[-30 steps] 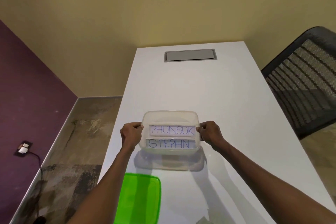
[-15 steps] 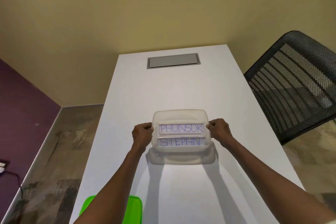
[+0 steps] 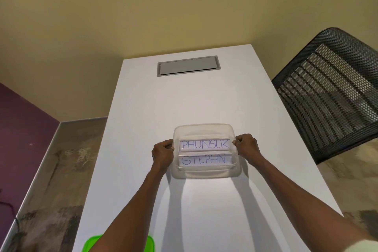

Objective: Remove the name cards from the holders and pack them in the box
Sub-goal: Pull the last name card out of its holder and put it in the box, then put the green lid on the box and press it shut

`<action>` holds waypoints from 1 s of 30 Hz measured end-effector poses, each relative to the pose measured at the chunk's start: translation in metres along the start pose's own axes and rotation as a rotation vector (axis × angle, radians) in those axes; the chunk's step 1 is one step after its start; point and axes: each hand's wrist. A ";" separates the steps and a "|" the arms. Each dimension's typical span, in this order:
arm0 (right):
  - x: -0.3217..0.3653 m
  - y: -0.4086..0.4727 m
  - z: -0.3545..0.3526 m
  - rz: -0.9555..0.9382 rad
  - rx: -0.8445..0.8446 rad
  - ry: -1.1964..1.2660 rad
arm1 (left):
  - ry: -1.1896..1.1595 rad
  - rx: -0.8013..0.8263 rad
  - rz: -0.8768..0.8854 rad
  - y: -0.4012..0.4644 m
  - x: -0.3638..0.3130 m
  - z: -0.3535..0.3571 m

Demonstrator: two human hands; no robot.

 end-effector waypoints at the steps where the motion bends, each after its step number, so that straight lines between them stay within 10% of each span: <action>1: 0.000 0.001 0.000 -0.003 -0.004 -0.001 | 0.011 -0.004 0.008 0.001 0.000 0.001; 16: -0.007 0.008 0.005 0.084 0.034 0.125 | 0.102 -0.018 0.041 0.003 0.005 0.002; 30: -0.011 -0.059 0.026 0.156 -0.345 0.253 | -0.049 -0.158 -0.072 -0.033 0.066 -0.096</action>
Point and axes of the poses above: each hand's wrist, its own y-axis towards the middle knuckle, its own z-axis out of the palm, x = y × z, and after that the axes turned 2 degrees about -y, right-handed
